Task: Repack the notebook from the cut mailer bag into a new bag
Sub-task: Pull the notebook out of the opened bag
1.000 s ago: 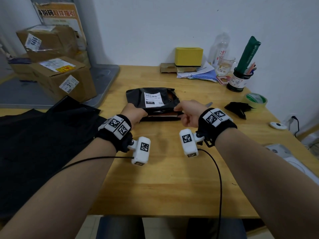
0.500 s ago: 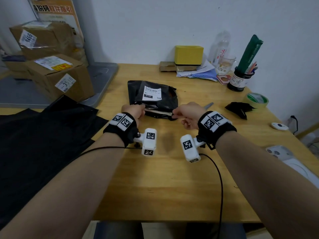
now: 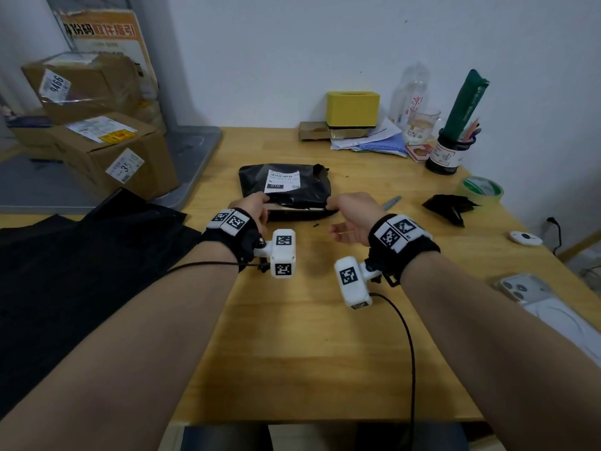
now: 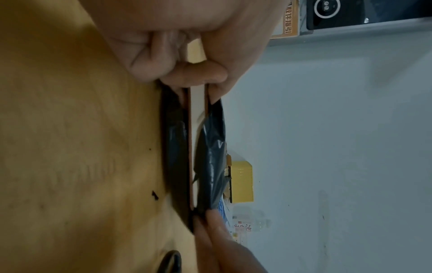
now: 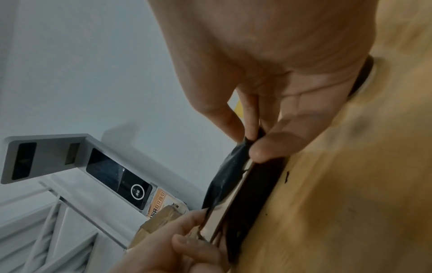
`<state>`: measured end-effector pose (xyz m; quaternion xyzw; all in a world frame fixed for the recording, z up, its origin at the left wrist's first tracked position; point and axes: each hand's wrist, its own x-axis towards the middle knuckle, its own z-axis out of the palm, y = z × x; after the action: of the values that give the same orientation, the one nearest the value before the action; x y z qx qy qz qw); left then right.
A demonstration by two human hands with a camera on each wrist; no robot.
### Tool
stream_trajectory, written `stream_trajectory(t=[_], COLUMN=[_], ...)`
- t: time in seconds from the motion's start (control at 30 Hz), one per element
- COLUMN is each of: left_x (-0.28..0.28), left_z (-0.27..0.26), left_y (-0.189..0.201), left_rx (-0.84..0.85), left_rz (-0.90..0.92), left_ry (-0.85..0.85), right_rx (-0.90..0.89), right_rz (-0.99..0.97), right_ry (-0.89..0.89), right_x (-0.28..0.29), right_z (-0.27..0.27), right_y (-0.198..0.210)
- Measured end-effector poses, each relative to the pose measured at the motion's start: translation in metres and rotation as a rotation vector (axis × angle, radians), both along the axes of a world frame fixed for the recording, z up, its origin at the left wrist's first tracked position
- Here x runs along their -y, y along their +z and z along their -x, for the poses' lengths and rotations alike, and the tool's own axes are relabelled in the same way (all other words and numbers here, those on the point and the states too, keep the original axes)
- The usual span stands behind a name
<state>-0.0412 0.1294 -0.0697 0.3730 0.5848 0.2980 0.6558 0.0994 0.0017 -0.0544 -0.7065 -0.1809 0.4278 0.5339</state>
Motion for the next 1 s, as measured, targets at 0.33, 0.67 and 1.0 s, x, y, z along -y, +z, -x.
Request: stream_trajectory(t=[0.33, 0.67, 1.0], left_x=[-0.01, -0.017, -0.013], left_z=[0.014, 0.016, 0.024], left_y=[-0.011, -0.026, -0.022], left_rx=[0.047, 0.123, 0.135], left_rz=[0.05, 0.124, 0.074], left_ry=[-0.106, -0.143, -0.197], right_rx=[-0.236, -0.337, -0.553], right_rz=[-0.303, -0.163, -0.343], right_ry=[-0.282, -0.207, -0.259], right_x=[-0.012, -0.008, -0.01], right_z=[0.006, 0.0, -0.005], right_y=[-0.008, -0.012, -0.013])
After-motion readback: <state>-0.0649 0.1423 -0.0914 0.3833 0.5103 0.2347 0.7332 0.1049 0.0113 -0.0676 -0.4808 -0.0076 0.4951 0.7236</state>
